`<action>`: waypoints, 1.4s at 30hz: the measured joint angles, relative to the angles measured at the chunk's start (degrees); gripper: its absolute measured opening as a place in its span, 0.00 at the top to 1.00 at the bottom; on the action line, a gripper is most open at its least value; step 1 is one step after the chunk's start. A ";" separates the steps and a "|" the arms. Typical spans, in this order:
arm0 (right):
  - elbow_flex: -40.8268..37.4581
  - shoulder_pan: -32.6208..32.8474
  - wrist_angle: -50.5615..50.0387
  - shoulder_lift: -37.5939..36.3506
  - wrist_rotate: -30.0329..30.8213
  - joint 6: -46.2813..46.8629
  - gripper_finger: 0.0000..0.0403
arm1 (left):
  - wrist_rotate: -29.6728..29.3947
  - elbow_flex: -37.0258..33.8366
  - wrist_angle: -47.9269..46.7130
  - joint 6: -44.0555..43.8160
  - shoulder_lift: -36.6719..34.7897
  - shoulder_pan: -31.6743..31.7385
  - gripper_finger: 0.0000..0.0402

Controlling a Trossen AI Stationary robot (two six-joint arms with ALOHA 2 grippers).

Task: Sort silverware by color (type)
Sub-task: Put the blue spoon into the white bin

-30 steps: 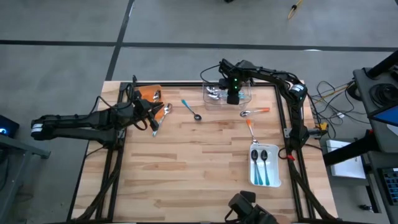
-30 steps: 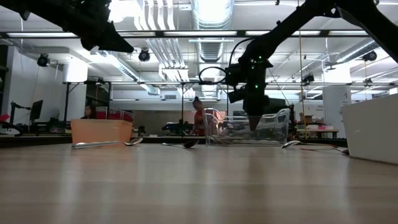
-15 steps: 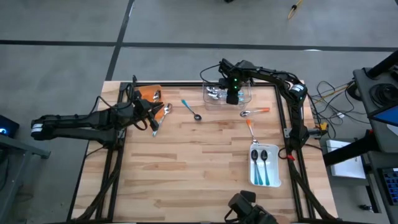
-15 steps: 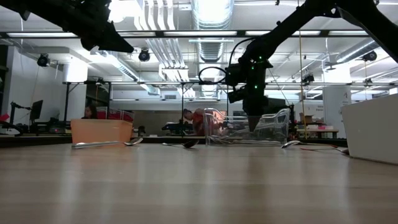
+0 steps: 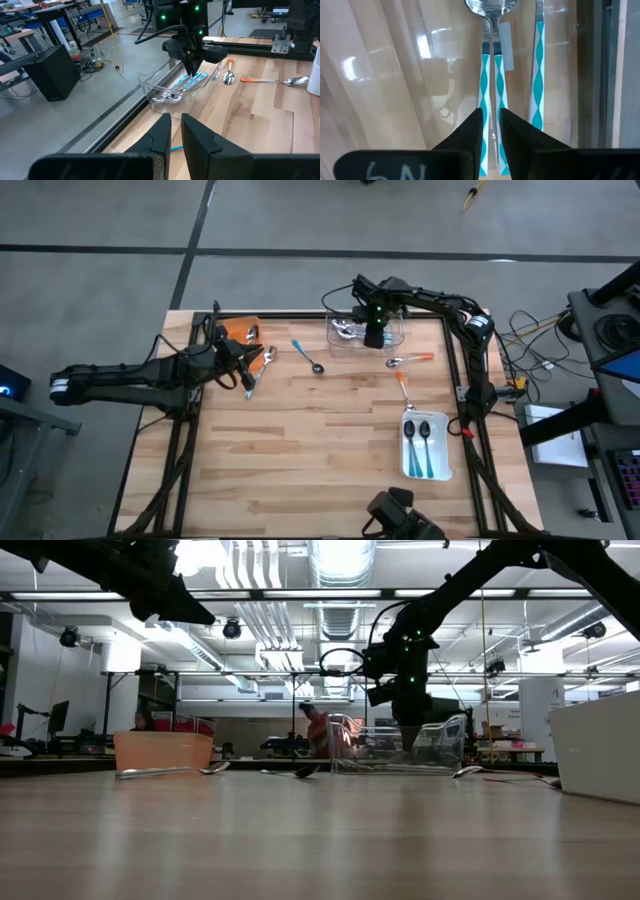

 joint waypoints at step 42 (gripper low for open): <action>-8.50 38.56 0.44 -22.95 17.01 31.83 0.91 | 0.33 0.02 -8.27 -16.16 0.00 -0.01 0.93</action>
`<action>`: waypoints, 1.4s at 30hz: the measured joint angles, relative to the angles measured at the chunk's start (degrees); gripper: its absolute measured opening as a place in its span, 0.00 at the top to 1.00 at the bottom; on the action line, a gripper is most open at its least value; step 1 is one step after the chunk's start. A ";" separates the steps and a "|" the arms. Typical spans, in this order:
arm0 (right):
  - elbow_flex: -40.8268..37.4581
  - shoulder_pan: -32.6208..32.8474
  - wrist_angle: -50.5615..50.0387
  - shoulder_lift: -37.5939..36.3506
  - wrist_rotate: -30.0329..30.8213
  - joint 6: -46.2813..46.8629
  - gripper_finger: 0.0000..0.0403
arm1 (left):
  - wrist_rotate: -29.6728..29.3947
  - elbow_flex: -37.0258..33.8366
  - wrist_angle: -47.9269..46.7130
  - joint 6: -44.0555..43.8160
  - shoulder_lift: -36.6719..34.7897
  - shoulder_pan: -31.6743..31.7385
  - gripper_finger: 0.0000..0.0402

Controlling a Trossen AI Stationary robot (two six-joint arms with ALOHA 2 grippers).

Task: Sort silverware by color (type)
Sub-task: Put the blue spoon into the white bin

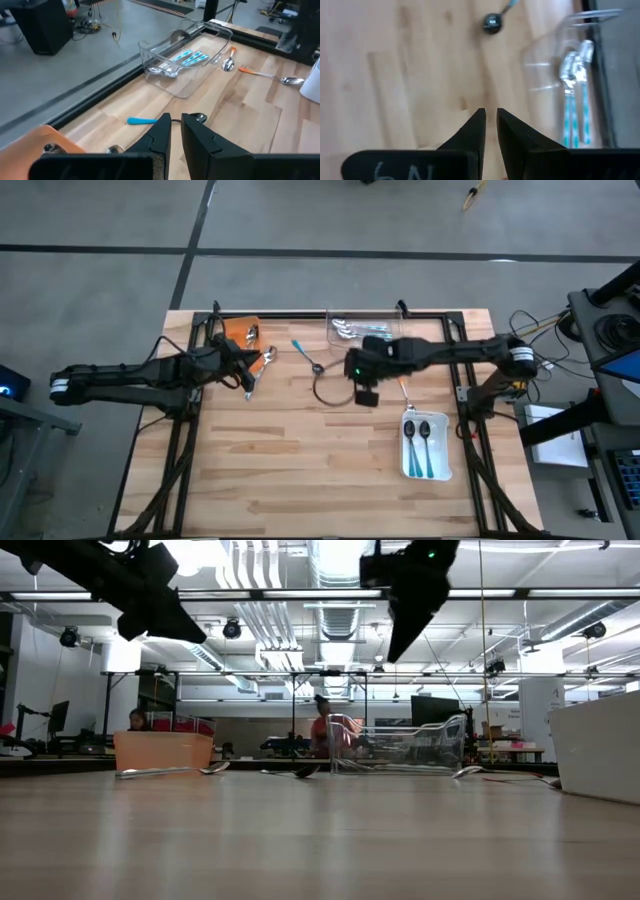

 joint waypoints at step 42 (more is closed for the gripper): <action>-33.30 11.10 43.90 -23.36 5.06 -8.25 0.91 | 9.21 12.00 5.88 21.68 37.13 0.08 0.93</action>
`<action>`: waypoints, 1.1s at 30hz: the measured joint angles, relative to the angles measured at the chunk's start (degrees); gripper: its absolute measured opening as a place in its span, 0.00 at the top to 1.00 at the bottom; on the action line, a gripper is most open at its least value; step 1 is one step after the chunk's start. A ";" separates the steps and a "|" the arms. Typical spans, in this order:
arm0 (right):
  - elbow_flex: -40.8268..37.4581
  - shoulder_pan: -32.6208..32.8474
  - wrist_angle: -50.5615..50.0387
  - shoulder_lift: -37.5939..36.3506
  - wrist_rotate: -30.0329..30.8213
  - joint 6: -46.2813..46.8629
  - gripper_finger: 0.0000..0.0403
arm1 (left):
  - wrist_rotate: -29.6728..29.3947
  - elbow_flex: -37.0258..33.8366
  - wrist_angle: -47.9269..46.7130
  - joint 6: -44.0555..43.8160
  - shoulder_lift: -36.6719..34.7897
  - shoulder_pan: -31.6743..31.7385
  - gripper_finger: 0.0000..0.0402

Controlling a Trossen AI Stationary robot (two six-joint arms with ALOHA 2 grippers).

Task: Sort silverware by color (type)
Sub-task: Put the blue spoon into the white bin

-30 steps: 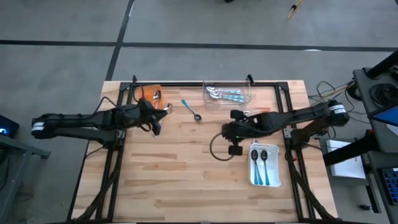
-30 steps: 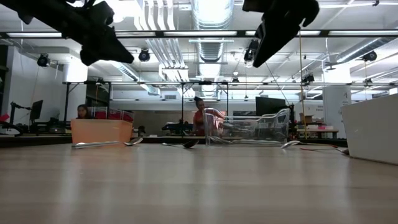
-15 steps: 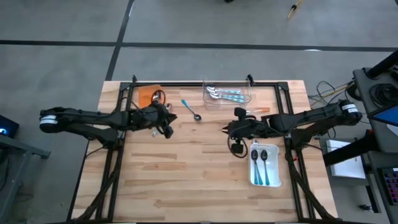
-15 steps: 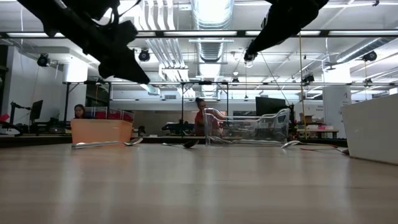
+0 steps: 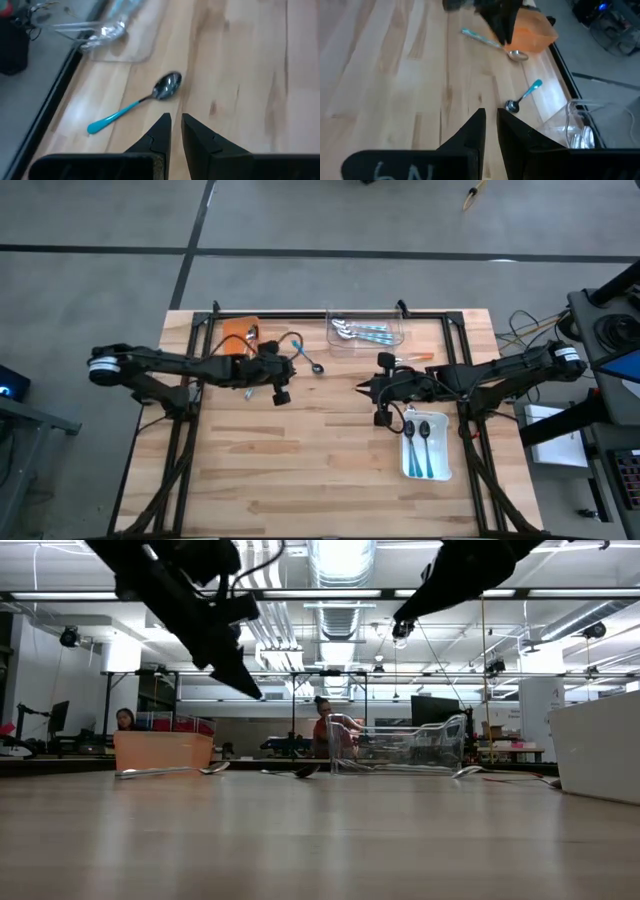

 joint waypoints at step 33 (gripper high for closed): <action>-0.48 -0.15 1.18 -0.75 0.00 -7.23 0.91 | 10.50 12.13 -0.84 34.00 22.84 15.01 0.93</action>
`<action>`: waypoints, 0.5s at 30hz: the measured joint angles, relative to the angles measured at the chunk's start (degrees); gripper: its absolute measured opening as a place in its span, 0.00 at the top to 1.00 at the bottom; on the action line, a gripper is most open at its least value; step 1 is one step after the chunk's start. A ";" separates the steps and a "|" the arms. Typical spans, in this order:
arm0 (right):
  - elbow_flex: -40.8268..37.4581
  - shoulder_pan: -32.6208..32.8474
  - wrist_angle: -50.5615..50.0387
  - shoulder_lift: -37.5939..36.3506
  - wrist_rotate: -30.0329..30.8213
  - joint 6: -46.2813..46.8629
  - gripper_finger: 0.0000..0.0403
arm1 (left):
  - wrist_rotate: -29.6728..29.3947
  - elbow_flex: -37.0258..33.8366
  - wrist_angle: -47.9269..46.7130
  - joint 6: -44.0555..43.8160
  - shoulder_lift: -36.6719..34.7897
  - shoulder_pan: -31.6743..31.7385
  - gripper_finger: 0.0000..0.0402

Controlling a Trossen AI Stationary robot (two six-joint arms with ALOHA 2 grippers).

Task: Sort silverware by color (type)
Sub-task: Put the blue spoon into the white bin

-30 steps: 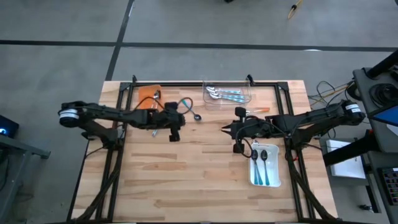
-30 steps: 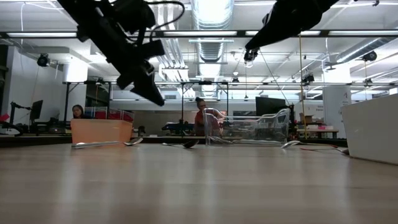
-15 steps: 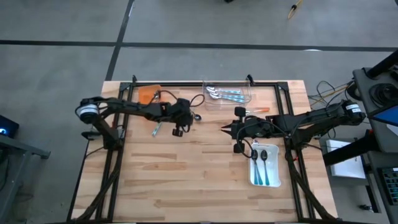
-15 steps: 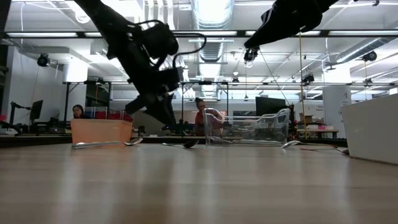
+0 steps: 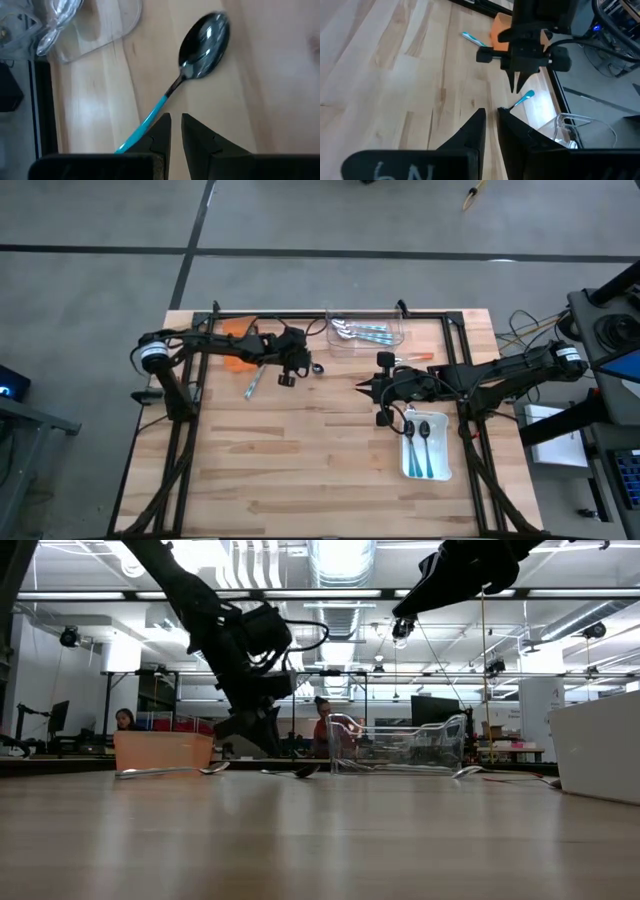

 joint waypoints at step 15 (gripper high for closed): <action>0.02 0.00 0.02 0.00 -0.02 -0.82 0.91 | 5.84 0.00 4.91 2.08 2.36 3.67 0.92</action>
